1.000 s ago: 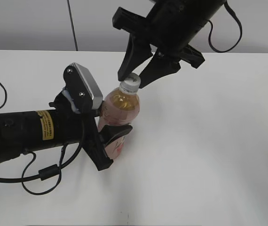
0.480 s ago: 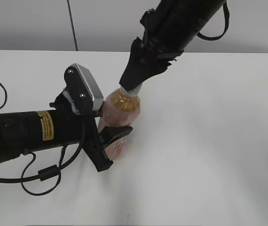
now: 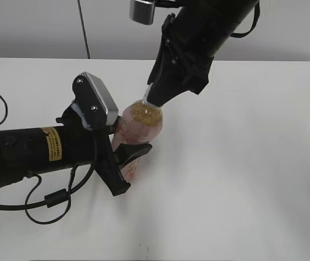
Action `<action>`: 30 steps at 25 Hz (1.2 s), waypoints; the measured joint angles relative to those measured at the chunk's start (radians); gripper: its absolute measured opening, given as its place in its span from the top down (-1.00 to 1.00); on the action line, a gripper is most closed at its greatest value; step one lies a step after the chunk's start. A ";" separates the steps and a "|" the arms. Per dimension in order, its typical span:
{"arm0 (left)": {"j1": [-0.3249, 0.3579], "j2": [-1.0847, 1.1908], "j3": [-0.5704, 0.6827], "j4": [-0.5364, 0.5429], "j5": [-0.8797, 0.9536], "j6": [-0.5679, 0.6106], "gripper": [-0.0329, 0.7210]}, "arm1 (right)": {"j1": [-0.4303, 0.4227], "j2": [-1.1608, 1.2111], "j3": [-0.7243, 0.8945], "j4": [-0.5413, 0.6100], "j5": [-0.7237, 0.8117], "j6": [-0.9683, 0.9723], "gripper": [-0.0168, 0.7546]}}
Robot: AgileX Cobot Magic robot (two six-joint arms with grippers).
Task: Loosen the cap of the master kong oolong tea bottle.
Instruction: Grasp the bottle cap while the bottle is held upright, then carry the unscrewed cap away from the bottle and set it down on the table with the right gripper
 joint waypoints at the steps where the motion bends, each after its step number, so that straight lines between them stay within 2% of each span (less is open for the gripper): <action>1: 0.000 0.000 0.000 -0.001 0.001 0.000 -0.02 | 0.000 0.003 -0.008 -0.015 0.003 -0.005 0.23; 7: 0.000 -0.001 0.000 -0.009 -0.001 -0.007 0.01 | 0.000 0.005 -0.075 -0.062 0.016 -0.013 0.23; 14: 0.000 -0.001 0.000 -0.003 -0.002 -0.007 0.01 | -0.001 0.005 -0.081 -0.095 0.048 -0.008 0.23; 20: 0.000 -0.001 0.000 -0.029 -0.024 -0.007 0.01 | -0.001 -0.015 -0.081 -0.215 0.057 0.141 0.23; 25: 0.000 0.008 0.001 -0.084 -0.208 -0.007 0.01 | -0.026 -0.059 -0.084 -0.339 0.082 0.336 0.23; 30: 0.000 0.069 0.000 -0.143 -0.400 -0.007 0.01 | -0.080 -0.028 -0.034 -0.368 0.083 0.520 0.23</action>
